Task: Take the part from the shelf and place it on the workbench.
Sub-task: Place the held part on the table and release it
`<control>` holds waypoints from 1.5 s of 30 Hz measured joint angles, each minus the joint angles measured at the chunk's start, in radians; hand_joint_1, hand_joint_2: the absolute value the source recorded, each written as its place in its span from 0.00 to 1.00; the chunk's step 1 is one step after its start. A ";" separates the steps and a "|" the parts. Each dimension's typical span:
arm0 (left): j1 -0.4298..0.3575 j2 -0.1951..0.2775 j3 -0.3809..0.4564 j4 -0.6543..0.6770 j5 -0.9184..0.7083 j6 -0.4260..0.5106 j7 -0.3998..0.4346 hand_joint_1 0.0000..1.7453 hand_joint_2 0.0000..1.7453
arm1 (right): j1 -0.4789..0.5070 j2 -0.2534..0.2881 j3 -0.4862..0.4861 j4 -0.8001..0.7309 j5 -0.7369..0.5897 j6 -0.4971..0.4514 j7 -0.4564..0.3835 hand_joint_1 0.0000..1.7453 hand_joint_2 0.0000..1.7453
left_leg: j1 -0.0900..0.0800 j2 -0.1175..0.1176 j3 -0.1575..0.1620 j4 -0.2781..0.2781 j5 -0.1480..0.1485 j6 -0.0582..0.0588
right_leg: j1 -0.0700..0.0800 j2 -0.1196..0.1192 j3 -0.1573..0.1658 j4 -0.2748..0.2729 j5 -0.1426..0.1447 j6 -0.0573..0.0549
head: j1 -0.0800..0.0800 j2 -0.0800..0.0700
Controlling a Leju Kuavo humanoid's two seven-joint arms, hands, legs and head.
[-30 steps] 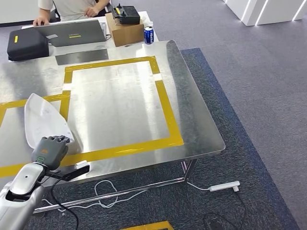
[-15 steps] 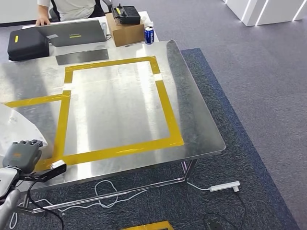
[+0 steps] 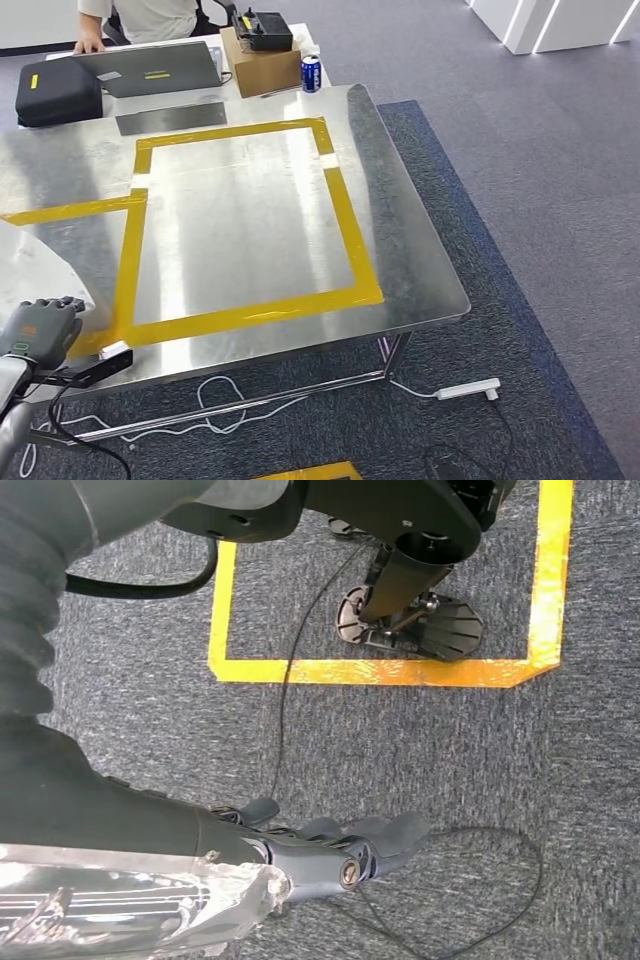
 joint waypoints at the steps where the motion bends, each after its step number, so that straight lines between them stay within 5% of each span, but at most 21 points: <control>1: 0.004 0.000 0.000 -0.007 0.000 0.000 -0.006 1.00 1.00 | 0.000 0.000 0.001 0.000 0.000 0.000 0.000 0.00 1.00 | 0.000 0.000 0.000 0.000 0.000 0.000 | 0.000 0.000 0.000 0.000 0.000 0.000 | 0.000 0.000; 7: 0.016 0.004 -0.004 -0.042 -0.005 -0.006 -0.041 1.00 1.00 | -0.002 0.000 0.009 0.000 0.008 -0.002 0.002 0.00 1.00 | 0.000 0.000 0.000 0.000 0.000 0.000 | 0.000 0.000 0.000 0.000 0.000 0.000 | 0.000 0.000; 11: 0.017 0.004 -0.011 -0.053 -0.007 -0.008 -0.046 0.00 1.00 | -0.003 0.000 0.015 0.000 0.010 -0.002 0.003 0.00 0.00 | 0.000 0.000 0.000 0.000 0.000 0.000 | 0.000 0.000 0.000 0.000 0.000 0.000 | 0.000 0.000; 24: 0.018 0.006 -0.017 -0.061 -0.009 -0.010 -0.044 0.00 1.00 | -0.003 0.000 0.022 0.000 0.010 -0.002 0.003 0.00 0.00 | 0.000 0.000 0.000 0.000 0.000 0.000 | 0.000 0.000 0.000 0.000 0.000 0.000 | 0.000 0.000; 28: 0.023 0.000 -0.014 -0.070 0.040 0.001 -0.050 0.00 0.00 | -0.002 0.000 0.023 0.000 0.010 -0.003 0.003 0.00 0.00 | 0.000 0.000 0.000 0.000 0.000 0.000 | 0.000 0.000 0.000 0.000 0.000 0.000 | 0.000 0.000; 35: 0.034 -0.041 0.025 -0.125 0.336 -0.017 -0.179 0.00 0.00 | 0.000 0.000 0.024 0.000 0.007 -0.006 -0.002 0.00 0.00 | 0.000 0.000 0.000 0.000 0.000 0.000 | 0.000 0.000 0.000 -0.001 0.000 0.000 | 0.000 0.000; 40: 0.052 -0.088 0.091 -0.268 0.979 -0.321 -0.391 0.00 0.00 | 0.002 0.000 0.024 0.000 0.000 -0.008 -0.011 0.00 0.00 | 0.000 0.000 0.000 0.000 0.000 0.000 | 0.000 0.000 0.000 -0.001 0.000 0.000 | 0.000 0.000; 45: 0.047 -0.120 0.197 -0.401 1.404 -0.555 -0.425 0.00 0.00 | 0.004 0.000 0.023 0.000 -0.009 -0.008 -0.026 0.00 0.00 | 0.000 0.000 0.000 0.000 0.000 0.000 | 0.000 0.000 0.000 -0.001 0.000 0.000 | 0.000 0.000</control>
